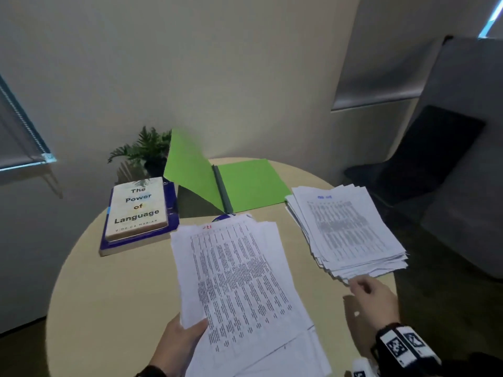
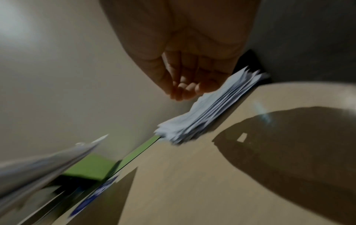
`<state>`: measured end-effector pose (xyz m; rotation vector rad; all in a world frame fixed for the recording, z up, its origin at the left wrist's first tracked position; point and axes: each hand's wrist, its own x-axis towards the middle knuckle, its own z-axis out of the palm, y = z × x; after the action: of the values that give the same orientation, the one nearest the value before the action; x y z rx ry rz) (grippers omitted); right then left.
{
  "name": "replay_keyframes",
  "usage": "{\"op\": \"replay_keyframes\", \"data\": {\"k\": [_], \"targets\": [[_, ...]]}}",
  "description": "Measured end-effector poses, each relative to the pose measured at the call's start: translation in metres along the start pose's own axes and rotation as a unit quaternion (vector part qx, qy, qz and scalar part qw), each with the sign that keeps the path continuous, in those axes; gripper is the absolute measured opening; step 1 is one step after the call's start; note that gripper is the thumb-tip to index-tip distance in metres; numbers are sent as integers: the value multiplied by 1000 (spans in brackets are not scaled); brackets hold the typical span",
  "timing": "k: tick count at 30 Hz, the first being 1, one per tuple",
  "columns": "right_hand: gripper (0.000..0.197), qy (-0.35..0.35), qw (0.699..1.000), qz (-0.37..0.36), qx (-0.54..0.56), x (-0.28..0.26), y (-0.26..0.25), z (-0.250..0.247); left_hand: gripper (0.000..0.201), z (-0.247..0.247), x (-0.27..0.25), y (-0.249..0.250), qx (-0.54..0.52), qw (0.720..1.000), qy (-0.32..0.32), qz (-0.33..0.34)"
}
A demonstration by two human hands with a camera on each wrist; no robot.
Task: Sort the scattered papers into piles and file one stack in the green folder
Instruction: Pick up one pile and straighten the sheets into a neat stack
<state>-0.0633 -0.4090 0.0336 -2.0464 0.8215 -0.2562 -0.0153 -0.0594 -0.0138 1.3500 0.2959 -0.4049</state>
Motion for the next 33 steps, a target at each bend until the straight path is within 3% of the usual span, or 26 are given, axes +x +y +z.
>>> {"op": "replay_keyframes", "data": {"k": [2, 4, 7, 10, 16, 19, 21, 24, 26, 28, 33], "targets": [[17, 41, 999, 22, -19, 33, 12, -27, 38, 25, 4, 5, 21, 1000, -12, 5], [14, 71, 996, 43, -31, 66, 24, -55, 28, 59, 11, 11, 22, 999, -27, 5], [13, 80, 994, 68, -25, 113, 42, -86, 31, 113, 34, 23, 15, 1000, -24, -7], [16, 49, 995, 89, -2, 148, 51, -108, 44, 165, 55, 31, 13, 1000, -25, -12], [12, -47, 997, 39, 45, 214, 50, -118, 40, 265, 95, 53, 43, 998, -37, -7], [22, -93, 994, 33, 54, 235, 47, -112, 38, 303, 117, 55, 83, 996, -14, -6], [42, -134, 988, 52, 63, 244, 44, -108, 30, 318, 129, 51, 139, 989, 39, -9], [65, -179, 979, 83, 57, 262, 40, -100, 37, 326, 154, 37, 264, 960, 78, -42], [63, -209, 973, 92, 36, 272, 42, -94, 34, 332, 163, 27, 289, 952, 84, -54], [49, -235, 966, 97, 39, 275, 45, -84, 28, 340, 170, 21, 288, 952, 94, -50], [44, -228, 970, 85, 26, 273, 65, -59, 26, 354, 180, 17, 226, 965, 112, -70]]}}
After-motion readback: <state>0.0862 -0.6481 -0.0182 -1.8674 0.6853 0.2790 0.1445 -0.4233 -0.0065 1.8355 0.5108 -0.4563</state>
